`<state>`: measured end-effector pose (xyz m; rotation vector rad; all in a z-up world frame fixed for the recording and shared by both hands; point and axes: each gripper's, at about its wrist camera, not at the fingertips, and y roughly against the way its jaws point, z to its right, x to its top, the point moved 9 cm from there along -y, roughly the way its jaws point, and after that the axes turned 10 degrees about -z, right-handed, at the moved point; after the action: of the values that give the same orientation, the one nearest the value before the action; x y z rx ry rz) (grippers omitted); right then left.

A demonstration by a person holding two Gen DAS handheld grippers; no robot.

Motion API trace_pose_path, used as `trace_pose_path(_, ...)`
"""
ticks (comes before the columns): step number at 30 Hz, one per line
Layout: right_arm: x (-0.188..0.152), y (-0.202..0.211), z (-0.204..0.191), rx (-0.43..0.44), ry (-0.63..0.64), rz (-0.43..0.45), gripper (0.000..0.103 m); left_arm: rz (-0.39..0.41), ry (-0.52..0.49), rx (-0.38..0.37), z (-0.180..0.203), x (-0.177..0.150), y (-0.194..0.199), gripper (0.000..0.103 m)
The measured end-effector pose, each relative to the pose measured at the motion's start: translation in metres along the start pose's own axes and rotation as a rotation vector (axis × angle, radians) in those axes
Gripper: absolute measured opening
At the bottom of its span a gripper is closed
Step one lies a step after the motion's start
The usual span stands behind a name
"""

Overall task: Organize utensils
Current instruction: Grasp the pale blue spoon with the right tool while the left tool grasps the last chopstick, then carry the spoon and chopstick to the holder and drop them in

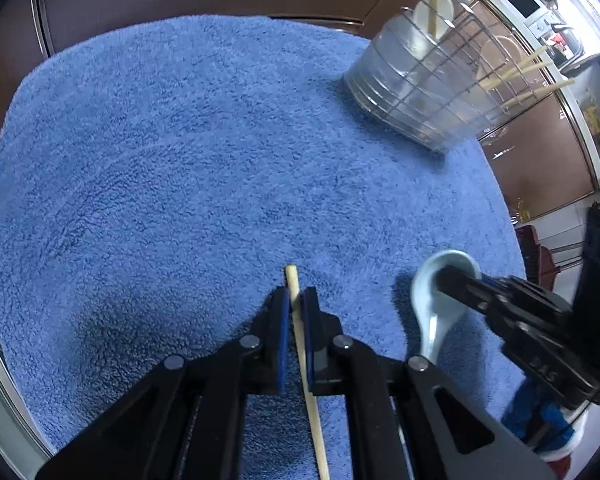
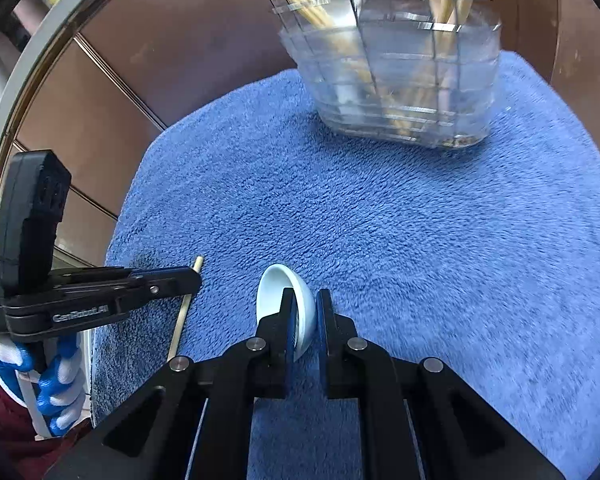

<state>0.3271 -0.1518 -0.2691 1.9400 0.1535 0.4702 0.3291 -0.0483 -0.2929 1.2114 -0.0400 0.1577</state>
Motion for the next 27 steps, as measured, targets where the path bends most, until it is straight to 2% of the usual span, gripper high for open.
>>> trace_pose_path(4, -0.010, 0.027, -0.003, -0.037, 0.009, 0.054, 0.009, 0.062, -0.015, -0.040, 0.008, -0.003, 0.015, 0.005)
trace_pose_path(10, -0.030, 0.069, -0.013, -0.103, 0.015, 0.157, 0.009, 0.170, -0.074, -0.047, 0.017, -0.020, 0.054, 0.005)
trace_pose_path(21, -0.081, 0.134, -0.047, -0.164, 0.008, 0.337, 0.009, 0.389, -0.151, -0.046, 0.021, -0.058, 0.141, 0.005)
trace_pose_path(27, -0.098, 0.163, -0.066, -0.197, 0.004, 0.419, 0.009, 0.494, -0.182, -0.047, 0.024, -0.076, 0.181, 0.005)
